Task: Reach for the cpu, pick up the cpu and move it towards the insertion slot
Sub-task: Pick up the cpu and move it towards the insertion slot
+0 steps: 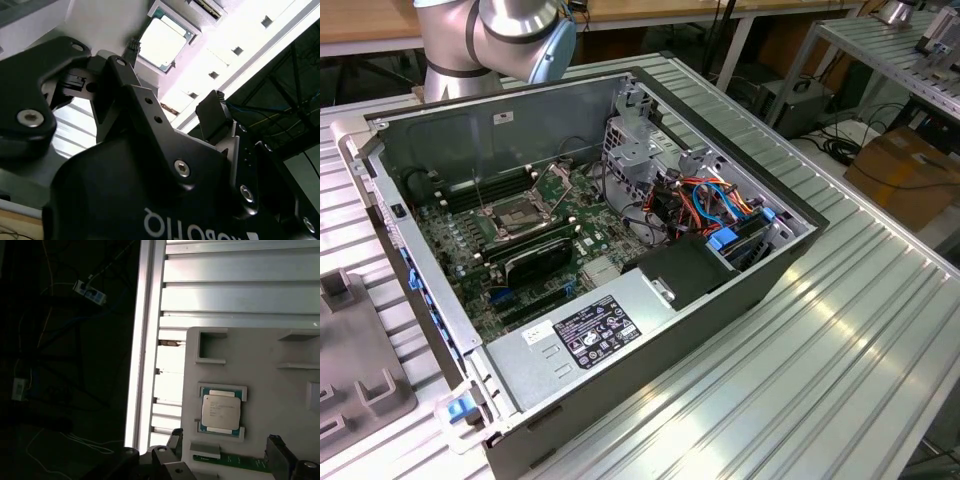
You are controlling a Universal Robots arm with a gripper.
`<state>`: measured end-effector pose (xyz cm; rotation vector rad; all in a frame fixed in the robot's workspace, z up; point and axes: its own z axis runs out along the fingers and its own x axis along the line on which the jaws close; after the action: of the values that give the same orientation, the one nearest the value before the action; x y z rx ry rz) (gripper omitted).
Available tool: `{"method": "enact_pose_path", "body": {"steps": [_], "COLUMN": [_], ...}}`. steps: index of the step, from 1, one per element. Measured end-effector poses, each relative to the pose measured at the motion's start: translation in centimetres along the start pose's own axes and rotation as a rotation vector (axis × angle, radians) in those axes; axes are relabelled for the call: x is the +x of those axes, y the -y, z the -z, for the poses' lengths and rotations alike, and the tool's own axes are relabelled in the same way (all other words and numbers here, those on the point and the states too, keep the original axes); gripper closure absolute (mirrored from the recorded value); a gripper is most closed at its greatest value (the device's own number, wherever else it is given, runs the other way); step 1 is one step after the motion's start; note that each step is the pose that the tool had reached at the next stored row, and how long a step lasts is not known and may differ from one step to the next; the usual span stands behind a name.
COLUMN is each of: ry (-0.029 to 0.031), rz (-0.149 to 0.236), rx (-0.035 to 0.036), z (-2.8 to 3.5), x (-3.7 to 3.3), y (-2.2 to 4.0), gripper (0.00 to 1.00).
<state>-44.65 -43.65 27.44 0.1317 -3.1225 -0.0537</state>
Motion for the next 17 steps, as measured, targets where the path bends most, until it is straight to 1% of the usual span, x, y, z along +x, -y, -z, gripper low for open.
{"method": "enact_pose_path", "body": {"steps": [1,3,6,7,8,9,10,11,12,13,14,16,17], "ry": [-0.0015,-0.0069,-0.0116,-0.0151,-0.0179,-0.0261,-0.0299,-0.032,-0.0334,-0.0328,-0.0311,-0.0281,-0.0236], "rz": [0.0,0.0,0.0,-0.001,0.0,-0.001,-0.001,-0.001,-0.001,-0.001,-0.001,-0.001,-0.001], "rx": [-0.0001,-0.0006,-0.001,-0.0012,-0.0013,0.0013,0.0014,0.0014,0.0013,0.0012,0.0014,0.0018,0.0026], "z": [-0.28,-0.92,-2.19,-2.65,-2.9,-3.17,-3.44,-3.67,-4.01,-4.58,-4.78,-4.99,-5.14], "x": [-0.04,-0.17,-0.31,-0.37,-0.45,-0.69,-0.78,-0.82,-0.86,-0.88,-0.88,-0.88,-0.88], "y": [0.01,0.04,0.1,0.12,0.13,0.0,-0.05,-0.05,-0.04,-0.03,-0.02,-0.03,-0.05], "gripper": [0.26,0.26,0.26,0.26,0.26,0.26,0.26,0.26,0.26,0.26,0.26,0.26,0.26]}}
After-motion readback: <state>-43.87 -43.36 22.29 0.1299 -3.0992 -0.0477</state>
